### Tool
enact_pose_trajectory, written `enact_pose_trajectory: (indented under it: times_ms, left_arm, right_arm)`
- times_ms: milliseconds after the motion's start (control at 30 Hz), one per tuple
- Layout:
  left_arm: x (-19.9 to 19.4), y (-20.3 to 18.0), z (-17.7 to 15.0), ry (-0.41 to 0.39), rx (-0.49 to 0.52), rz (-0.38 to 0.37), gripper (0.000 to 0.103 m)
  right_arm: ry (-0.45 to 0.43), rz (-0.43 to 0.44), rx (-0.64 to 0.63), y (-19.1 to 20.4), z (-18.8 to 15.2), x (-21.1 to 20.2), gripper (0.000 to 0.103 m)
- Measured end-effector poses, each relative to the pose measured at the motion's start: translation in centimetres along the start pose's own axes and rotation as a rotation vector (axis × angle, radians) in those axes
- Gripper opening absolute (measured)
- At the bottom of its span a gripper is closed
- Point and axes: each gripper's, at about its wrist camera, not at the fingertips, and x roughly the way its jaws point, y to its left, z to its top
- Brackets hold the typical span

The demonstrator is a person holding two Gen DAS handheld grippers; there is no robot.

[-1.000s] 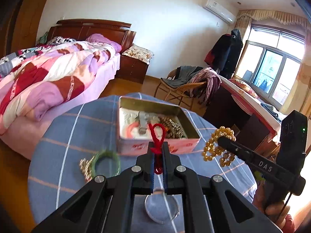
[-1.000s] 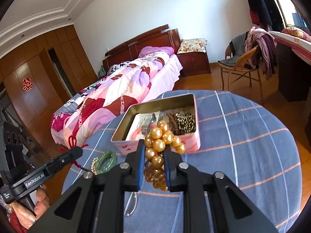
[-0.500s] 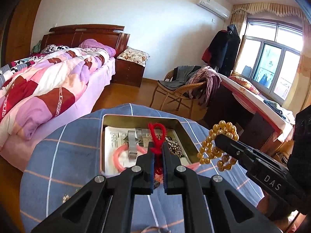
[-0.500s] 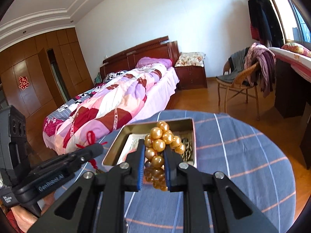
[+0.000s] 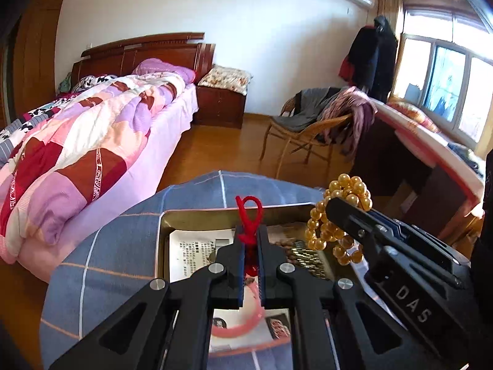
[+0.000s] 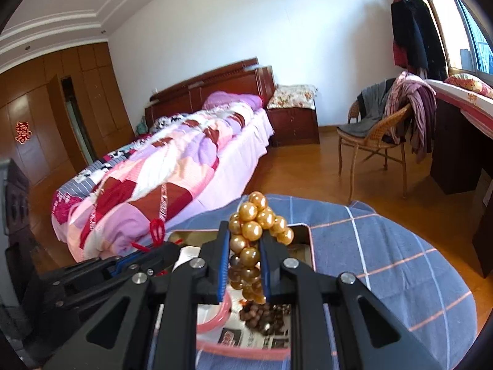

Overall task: Organize jewelry
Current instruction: 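Carry the gold pearls and red tassel pendant into the pink tin while opening both tools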

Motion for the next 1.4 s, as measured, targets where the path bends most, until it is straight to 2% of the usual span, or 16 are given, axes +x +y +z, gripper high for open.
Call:
enact_pose_trajectory:
  times_ms: [267, 600, 767, 867, 967, 1000, 1067, 1100, 1133, 1200, 1233, 1400]
  left_arm:
    - [3.7, 0.3, -0.8, 0.094, 0.018, 0.070, 0.005]
    - [5.9, 0.2, -1.7, 0.164, 0.023, 0.121, 0.005]
    - [5.9, -0.1, -1.8, 0.173, 0.031, 0.159, 0.006]
    - [5.9, 0.0, -1.7, 0.187, 0.023, 0.154, 0.007]
    - [5.4, 0.2, -1.5, 0.194, 0.001, 0.159, 0.011]
    - [4.9, 0.3, -1.3, 0.189, -0.005, 0.173, 0.014]
    - [3.9, 0.3, -1.0, 0.172, -0.007, 0.182, 0.034]
    - [3.6, 0.4, -1.0, 0.163, -0.005, 0.186, 0.058]
    - [2.9, 0.2, -0.9, 0.140, 0.001, 0.199, 0.077]
    - [1.3, -0.1, -1.0, 0.072, 0.026, 0.235, 0.081]
    - [0.9, -0.2, -1.0, 0.064, 0.041, 0.242, 0.081]
    - [0.0, -0.1, -1.7, 0.092, 0.053, 0.252, 0.081]
  right_arm:
    - [0.096, -0.007, -0.014, -1.3, -1.6, 2.2, 0.020]
    - [0.130, -0.025, -0.035, -1.1, -1.9, 3.1, 0.021]
    - [0.148, -0.014, -0.036, -1.3, -2.1, 3.8, 0.021]
    - [0.156, 0.002, -0.032, -1.4, -2.3, 3.9, 0.025]
    - [0.121, 0.012, -0.031, -1.7, -1.9, 3.1, 0.040]
    - [0.087, 0.013, -0.029, -1.8, -1.7, 2.4, 0.047]
    - [0.026, 0.015, -0.019, -1.8, -1.3, 1.3, 0.060]
    - [-0.005, 0.018, -0.016, -1.8, -1.1, 0.7, 0.070]
    - [-0.031, 0.017, -0.017, -1.8, -1.0, 0.1, 0.073]
    - [-0.060, 0.011, -0.019, -1.4, -1.0, -0.5, 0.073]
    - [-0.068, 0.005, -0.016, -1.2, -1.0, -0.8, 0.073]
    - [-0.052, -0.031, -0.008, -0.8, -1.8, -1.3, 0.073]
